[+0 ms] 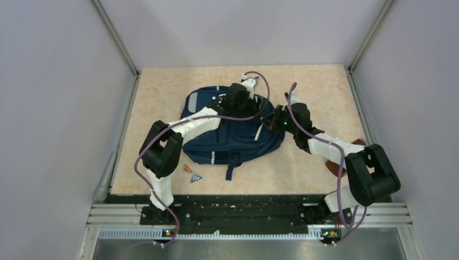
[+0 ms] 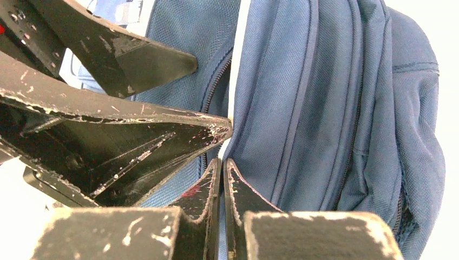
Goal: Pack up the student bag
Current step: Adjust the student bag at the center of the board.
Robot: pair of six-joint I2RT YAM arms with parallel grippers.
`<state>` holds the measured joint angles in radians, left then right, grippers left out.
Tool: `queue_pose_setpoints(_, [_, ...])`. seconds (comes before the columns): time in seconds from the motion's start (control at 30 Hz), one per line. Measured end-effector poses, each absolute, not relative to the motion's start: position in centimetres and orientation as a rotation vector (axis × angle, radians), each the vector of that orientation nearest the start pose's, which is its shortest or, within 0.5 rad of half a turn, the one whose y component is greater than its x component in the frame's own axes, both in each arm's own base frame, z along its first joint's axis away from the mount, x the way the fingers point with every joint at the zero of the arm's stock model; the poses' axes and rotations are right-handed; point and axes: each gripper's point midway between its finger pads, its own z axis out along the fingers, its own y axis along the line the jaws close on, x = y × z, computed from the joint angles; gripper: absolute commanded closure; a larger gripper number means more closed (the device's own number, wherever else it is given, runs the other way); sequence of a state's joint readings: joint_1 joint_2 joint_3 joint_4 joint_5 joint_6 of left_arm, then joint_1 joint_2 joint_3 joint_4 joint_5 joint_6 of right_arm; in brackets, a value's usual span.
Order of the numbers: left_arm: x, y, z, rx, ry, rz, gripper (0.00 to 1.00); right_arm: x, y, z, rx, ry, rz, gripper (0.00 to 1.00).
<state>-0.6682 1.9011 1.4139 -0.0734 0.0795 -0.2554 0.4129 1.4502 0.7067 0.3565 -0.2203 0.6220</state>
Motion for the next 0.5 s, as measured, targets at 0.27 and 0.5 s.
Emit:
queue_pose_setpoints(0.27, [40.94,-35.15,12.81,0.468,2.119,-0.562,0.11,35.79,21.96,12.79,0.088,2.066,0.874,1.0])
queue_pose_setpoints(0.5, [40.55,-34.51,12.66,0.447,2.079,-0.562,0.1,35.8,21.75,13.4,0.095,2.053,0.879,1.0])
